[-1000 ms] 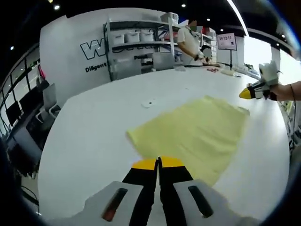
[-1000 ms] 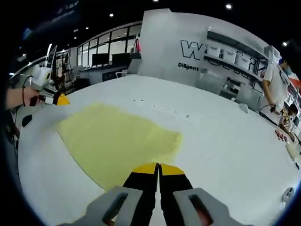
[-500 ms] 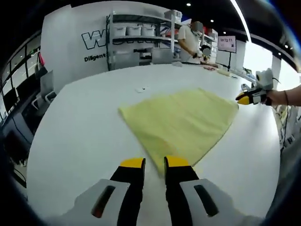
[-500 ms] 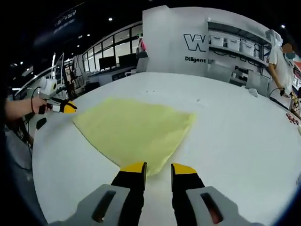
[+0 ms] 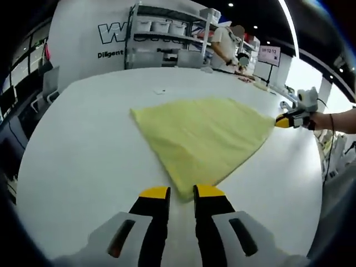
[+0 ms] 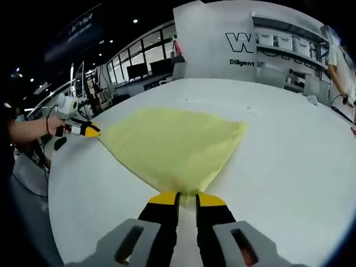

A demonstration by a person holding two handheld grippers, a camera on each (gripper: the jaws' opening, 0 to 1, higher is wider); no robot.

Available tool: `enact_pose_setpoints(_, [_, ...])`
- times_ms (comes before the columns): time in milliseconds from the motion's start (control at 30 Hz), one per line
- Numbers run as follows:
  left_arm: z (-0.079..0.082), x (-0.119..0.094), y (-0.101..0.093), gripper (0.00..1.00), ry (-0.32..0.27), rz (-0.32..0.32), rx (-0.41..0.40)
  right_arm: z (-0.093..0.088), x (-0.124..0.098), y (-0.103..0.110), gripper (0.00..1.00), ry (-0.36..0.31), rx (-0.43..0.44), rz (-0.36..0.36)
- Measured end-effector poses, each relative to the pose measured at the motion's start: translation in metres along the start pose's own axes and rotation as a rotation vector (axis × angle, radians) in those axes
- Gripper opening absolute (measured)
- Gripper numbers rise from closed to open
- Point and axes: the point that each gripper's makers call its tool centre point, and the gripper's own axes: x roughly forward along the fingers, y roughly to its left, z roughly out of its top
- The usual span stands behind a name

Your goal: Fold the garment on the visible template until the final outline fits inside the template.

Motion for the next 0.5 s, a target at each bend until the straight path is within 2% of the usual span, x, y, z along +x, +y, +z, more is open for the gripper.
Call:
enact_pose_setpoints(100, [0.0,0.002,-0.004,0.01,0.0,-0.019,-0.02,0.001,0.0,0.001,0.0,-0.002,0.007,0.006])
enact_pose_setpoints(200, [-0.003,0.004,-0.003,0.0,0.014,-0.014,-0.023,0.0,-0.001,0.001,0.0,0.004,0.009,0.01])
enact_pose_setpoints(333, [-0.001,0.002,0.003,0.0,0.0,0.011,-0.002,0.0,-0.005,0.001,0.0,0.016,0.023,0.014])
enact_pose_setpoints(500, [0.001,-0.005,0.009,0.0,-0.024,0.044,0.02,-0.005,-0.01,-0.005,0.0,0.08,-0.018,-0.04])
